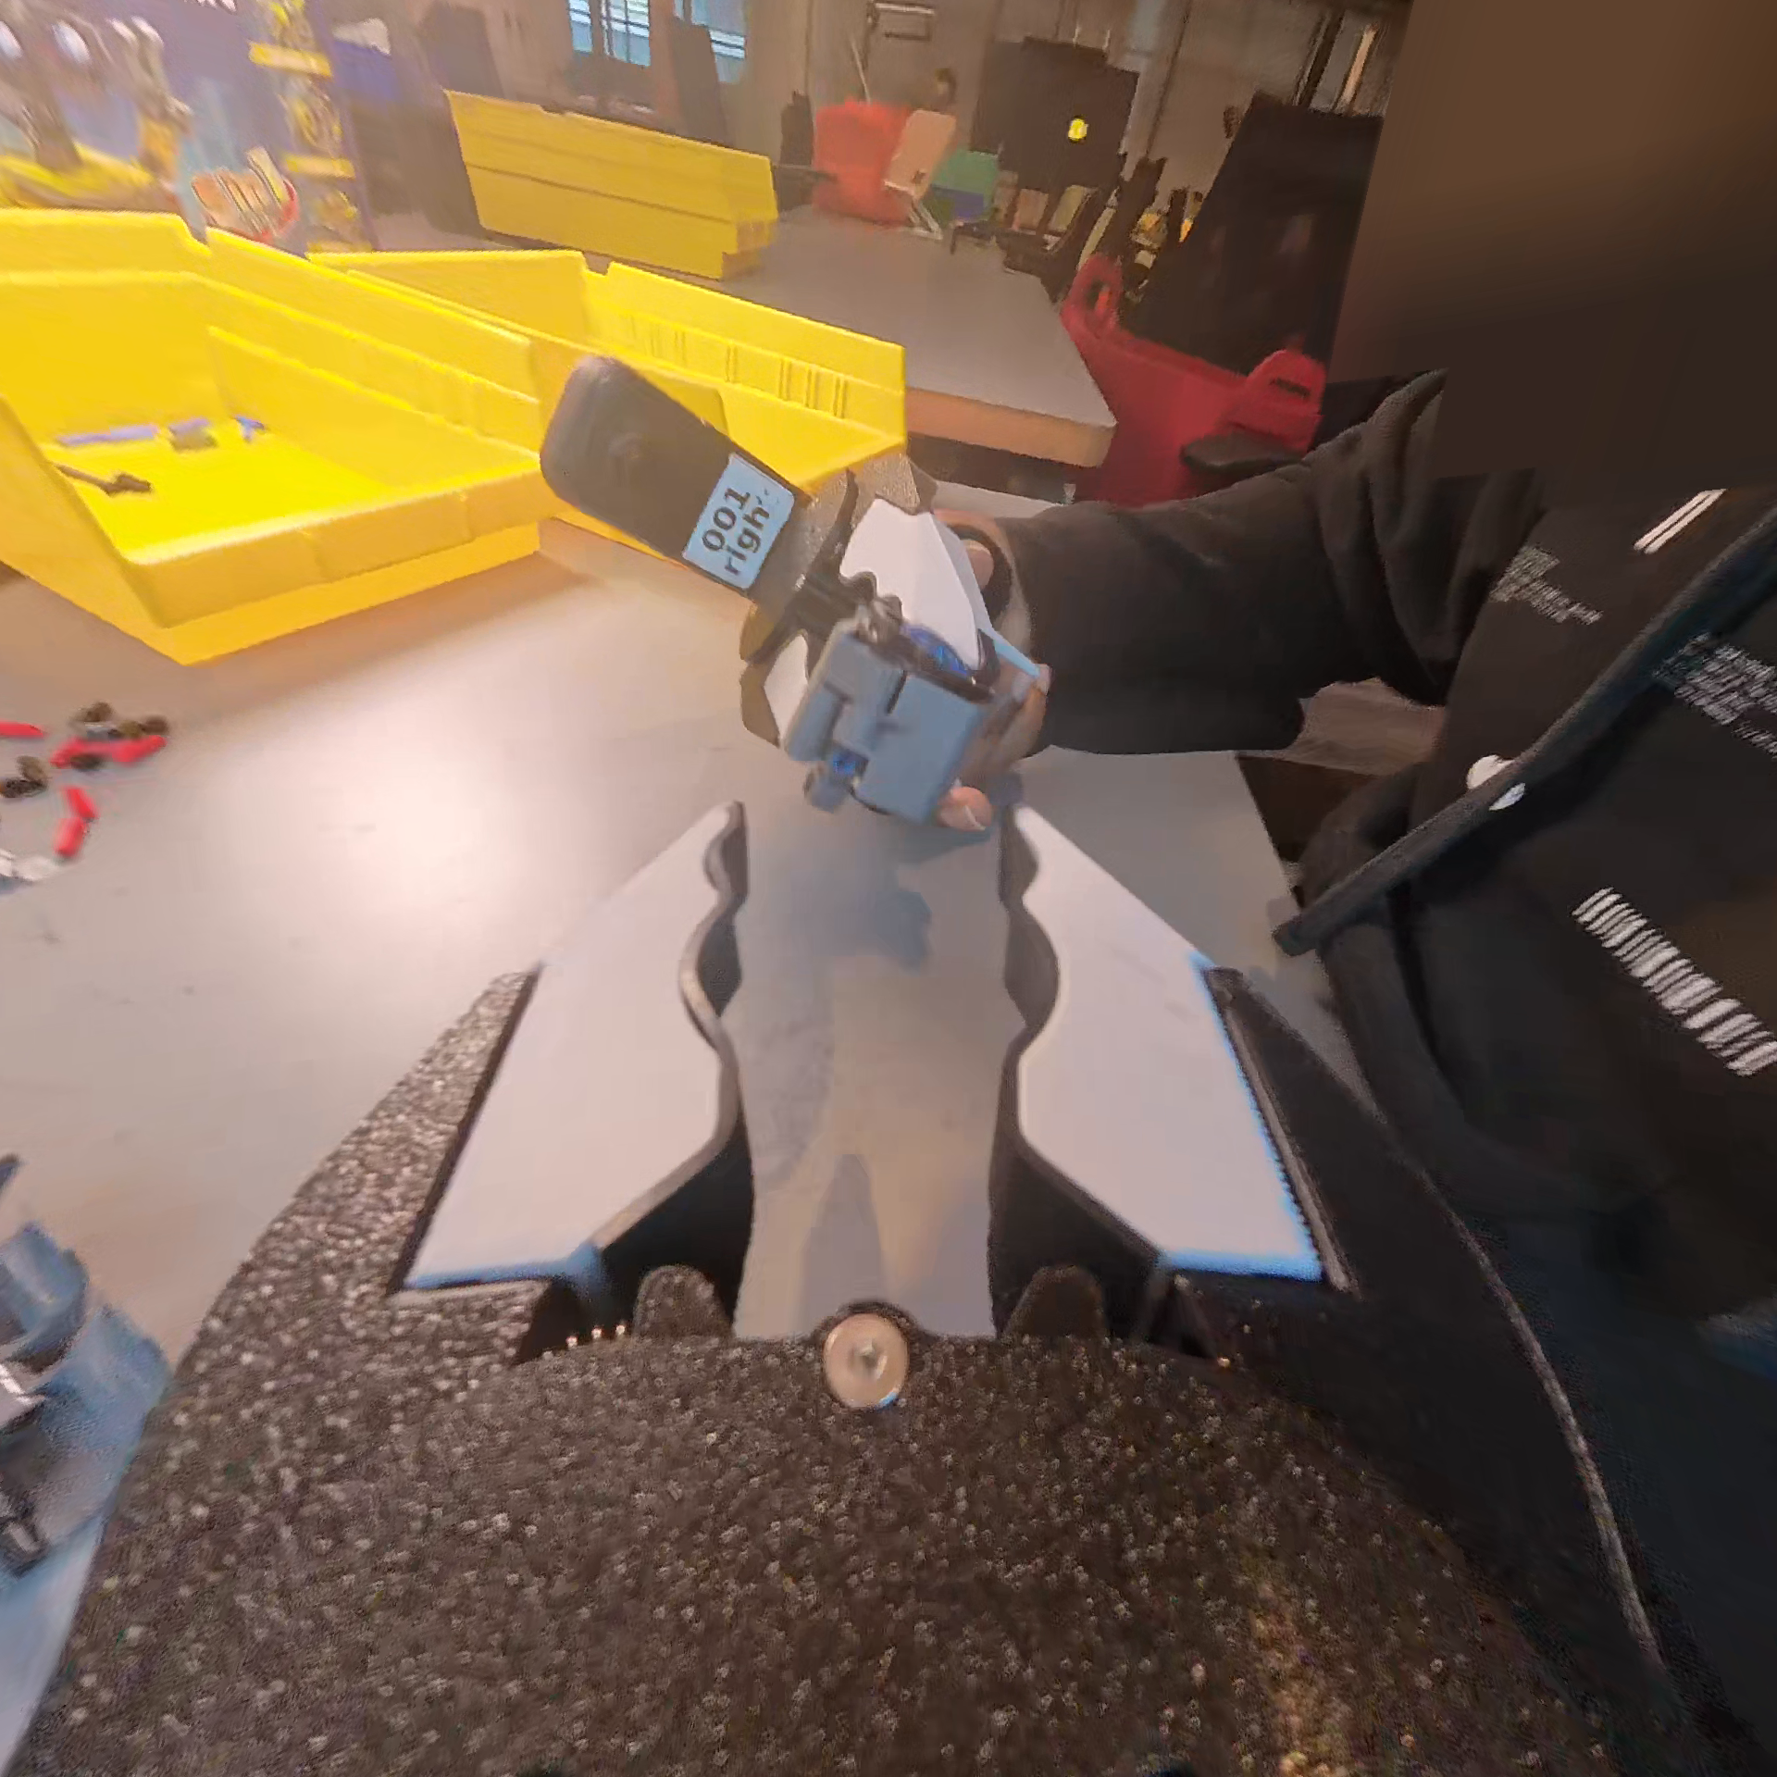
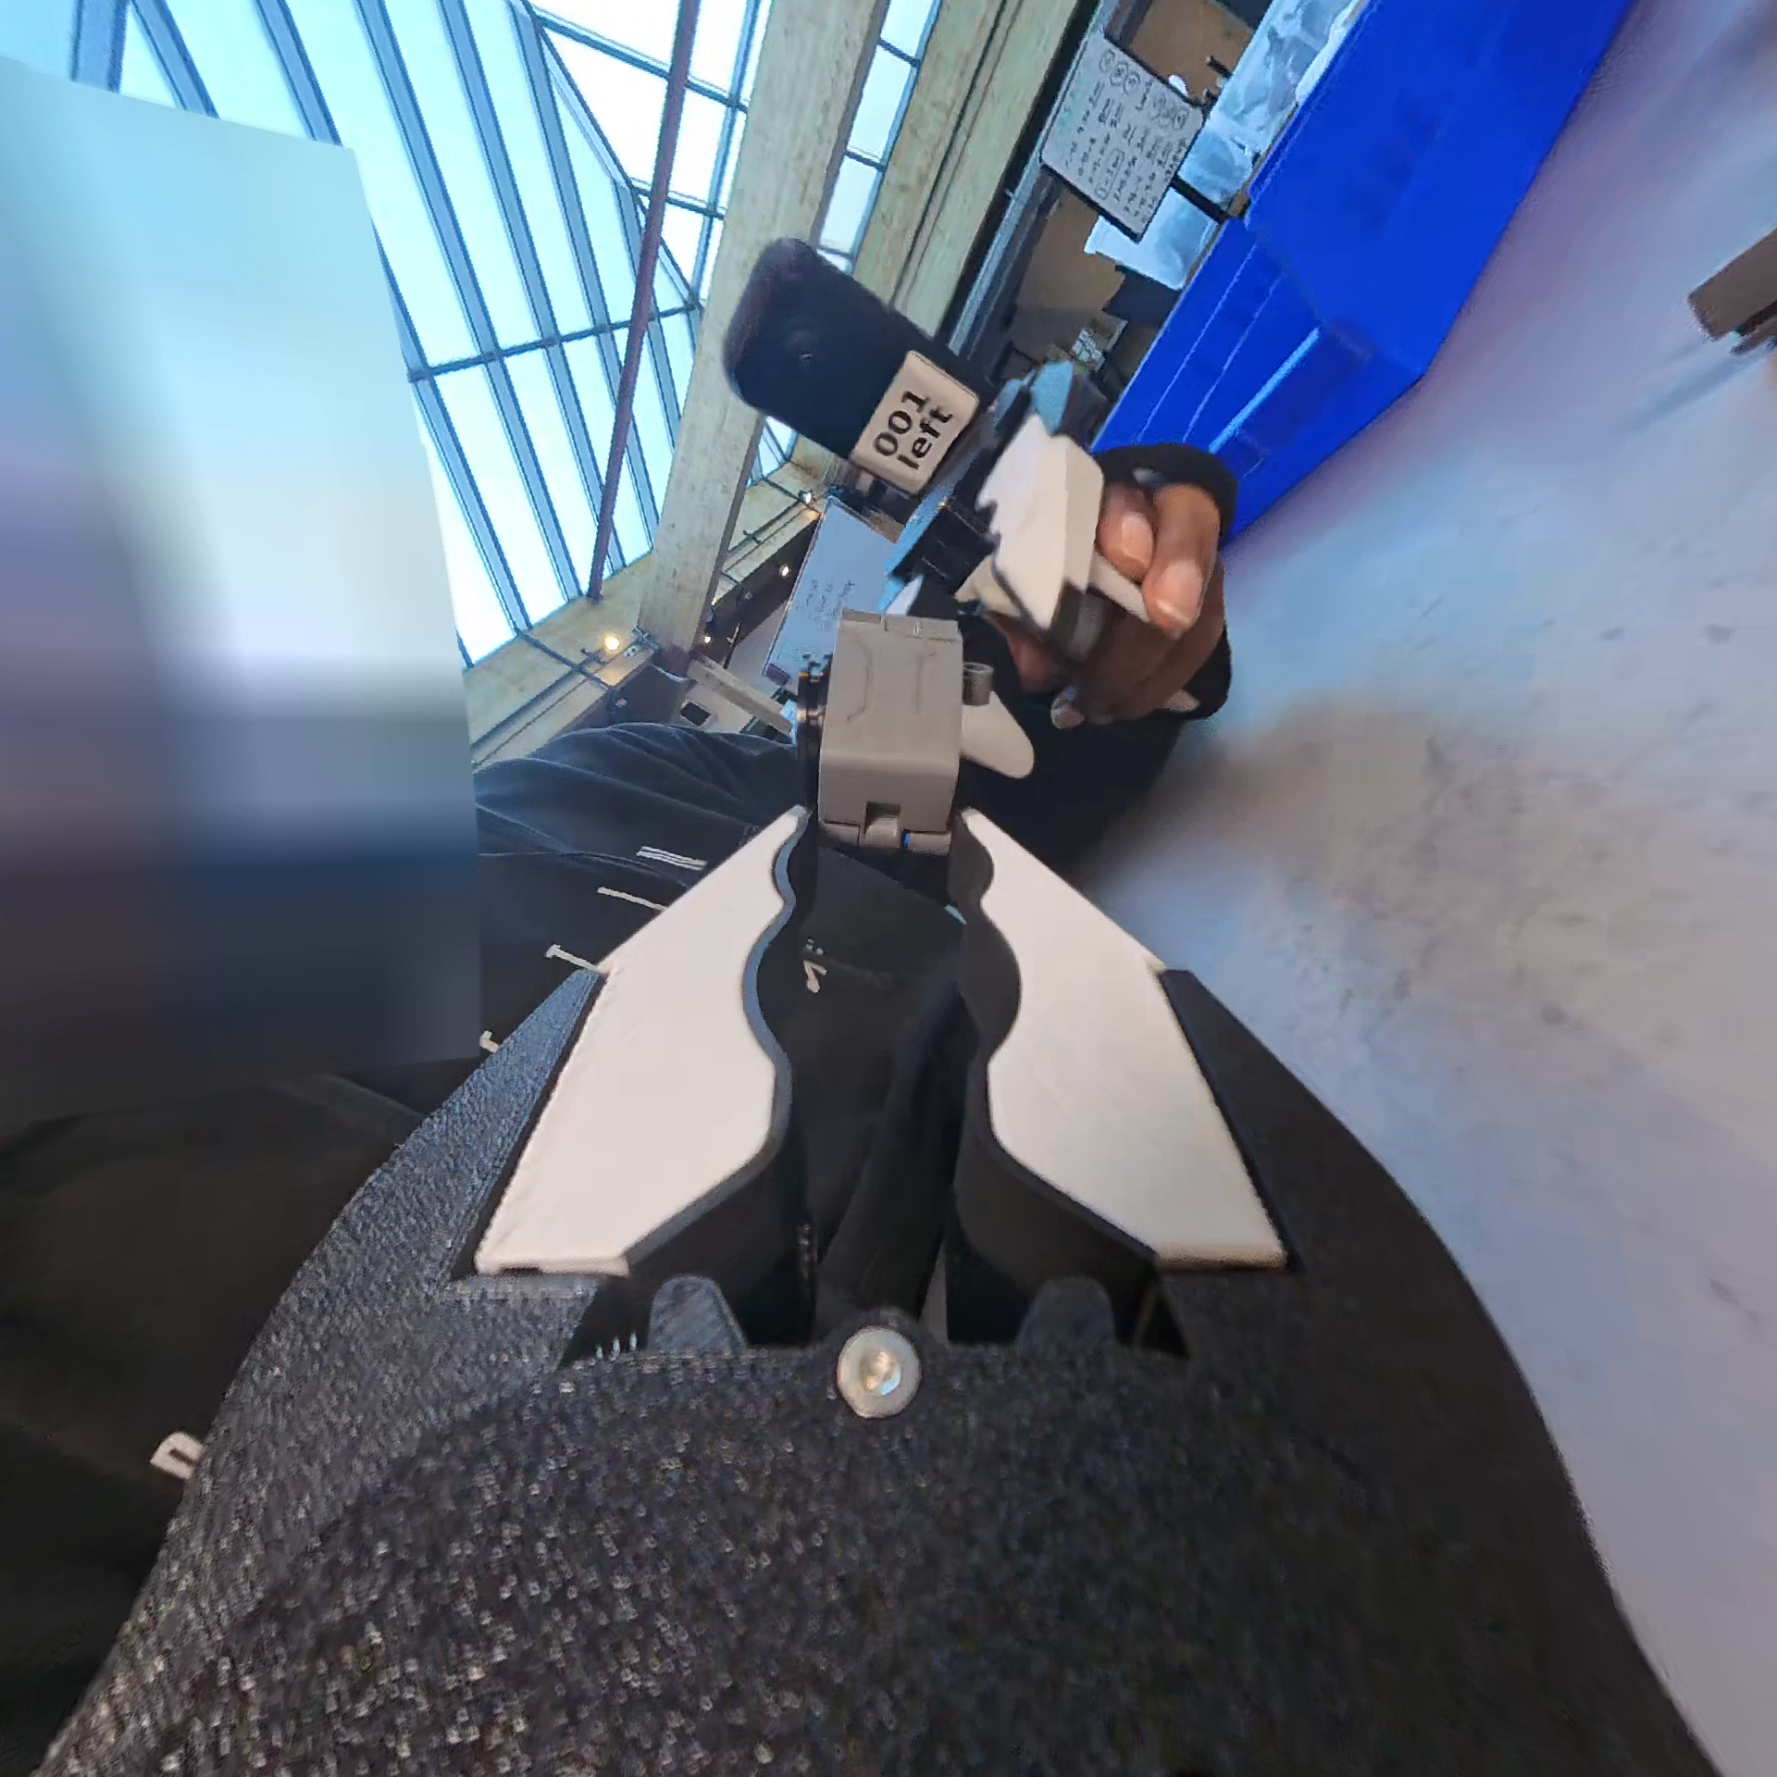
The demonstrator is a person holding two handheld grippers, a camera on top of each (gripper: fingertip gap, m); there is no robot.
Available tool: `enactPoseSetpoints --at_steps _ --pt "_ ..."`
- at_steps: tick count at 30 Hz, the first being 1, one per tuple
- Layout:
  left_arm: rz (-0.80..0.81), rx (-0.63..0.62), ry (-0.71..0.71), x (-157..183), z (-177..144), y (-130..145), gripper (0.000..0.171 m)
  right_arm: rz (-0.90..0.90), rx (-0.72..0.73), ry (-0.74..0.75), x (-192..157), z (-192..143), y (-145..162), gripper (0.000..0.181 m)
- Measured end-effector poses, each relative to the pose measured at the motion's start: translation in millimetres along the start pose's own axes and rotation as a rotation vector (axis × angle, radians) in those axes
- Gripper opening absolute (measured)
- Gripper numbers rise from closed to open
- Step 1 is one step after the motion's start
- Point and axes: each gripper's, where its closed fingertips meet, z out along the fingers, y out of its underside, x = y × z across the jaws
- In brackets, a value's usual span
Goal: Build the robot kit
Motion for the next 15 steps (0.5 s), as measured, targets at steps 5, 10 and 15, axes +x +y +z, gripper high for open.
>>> enactPoseSetpoints --at_steps 5,10,15 --pt "0.115 -0.124 -0.032 0.7 14.1 15.9 0.041 0.057 -0.05 0.006 9.9 9.3 12.2 0.026" --pt "-0.15 -0.128 -0.063 -15.2 16.5 27.1 0.04 -0.098 0.022 0.168 26.2 0.7 -4.8 0.036" --pt "-0.51 -0.054 0.022 -17.0 20.1 23.3 0.04 -0.875 -0.074 0.537 24.1 -5.3 -20.7 0.061"
